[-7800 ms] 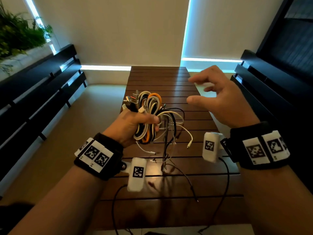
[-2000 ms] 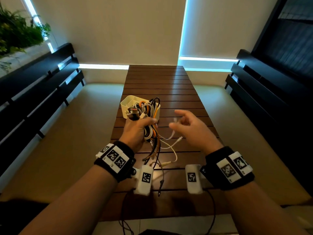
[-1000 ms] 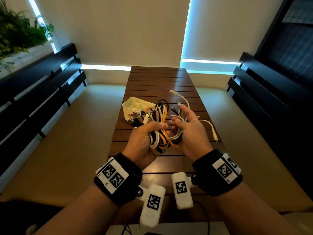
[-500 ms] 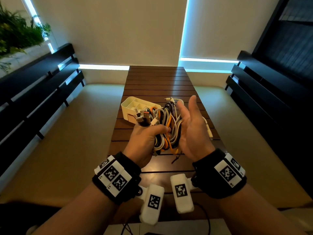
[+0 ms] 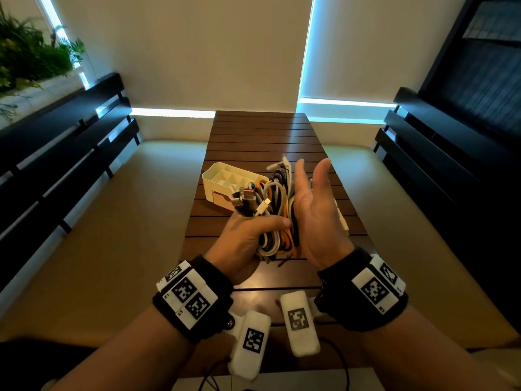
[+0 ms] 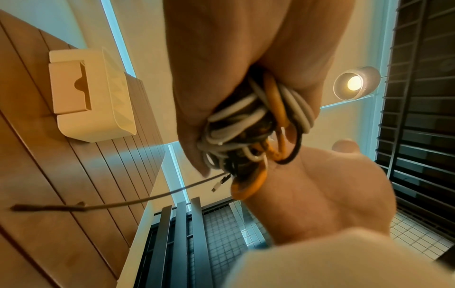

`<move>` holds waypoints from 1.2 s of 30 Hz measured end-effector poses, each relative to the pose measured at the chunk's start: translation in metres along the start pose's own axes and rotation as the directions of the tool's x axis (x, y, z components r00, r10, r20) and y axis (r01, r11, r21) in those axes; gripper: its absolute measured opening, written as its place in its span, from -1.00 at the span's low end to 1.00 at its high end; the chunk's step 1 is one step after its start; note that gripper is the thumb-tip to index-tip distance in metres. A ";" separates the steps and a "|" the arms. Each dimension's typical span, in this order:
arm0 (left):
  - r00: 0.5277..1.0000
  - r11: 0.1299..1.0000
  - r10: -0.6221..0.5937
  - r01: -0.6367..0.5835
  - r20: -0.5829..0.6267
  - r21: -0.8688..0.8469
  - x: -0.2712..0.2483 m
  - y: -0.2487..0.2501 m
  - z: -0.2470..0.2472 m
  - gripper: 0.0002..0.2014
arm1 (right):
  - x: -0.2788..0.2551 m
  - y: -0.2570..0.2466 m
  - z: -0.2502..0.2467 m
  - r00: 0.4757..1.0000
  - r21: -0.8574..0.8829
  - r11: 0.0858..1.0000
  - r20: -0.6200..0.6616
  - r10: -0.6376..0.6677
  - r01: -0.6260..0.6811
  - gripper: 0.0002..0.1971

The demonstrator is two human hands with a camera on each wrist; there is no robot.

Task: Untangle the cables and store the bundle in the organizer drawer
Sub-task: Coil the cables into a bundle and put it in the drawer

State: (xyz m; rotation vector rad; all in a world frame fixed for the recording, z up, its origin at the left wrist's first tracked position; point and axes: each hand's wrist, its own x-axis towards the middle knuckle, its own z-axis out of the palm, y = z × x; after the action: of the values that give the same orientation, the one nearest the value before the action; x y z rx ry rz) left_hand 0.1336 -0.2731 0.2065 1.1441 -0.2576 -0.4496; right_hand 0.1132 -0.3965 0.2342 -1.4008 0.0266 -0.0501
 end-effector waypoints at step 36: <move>0.973 0.990 -0.140 0.140 -0.186 -0.011 0.013 0.004 -0.036 -0.57 | 0.013 0.018 -0.036 0.990 -0.315 0.939 0.004 -0.142 0.136 -0.69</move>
State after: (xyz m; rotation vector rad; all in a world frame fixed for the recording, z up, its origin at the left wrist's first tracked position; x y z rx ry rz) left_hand 0.1608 -0.2481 0.1956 1.2030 -0.0140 -0.4626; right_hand 0.1248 -0.4297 0.2104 -1.7210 -0.0509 -0.1840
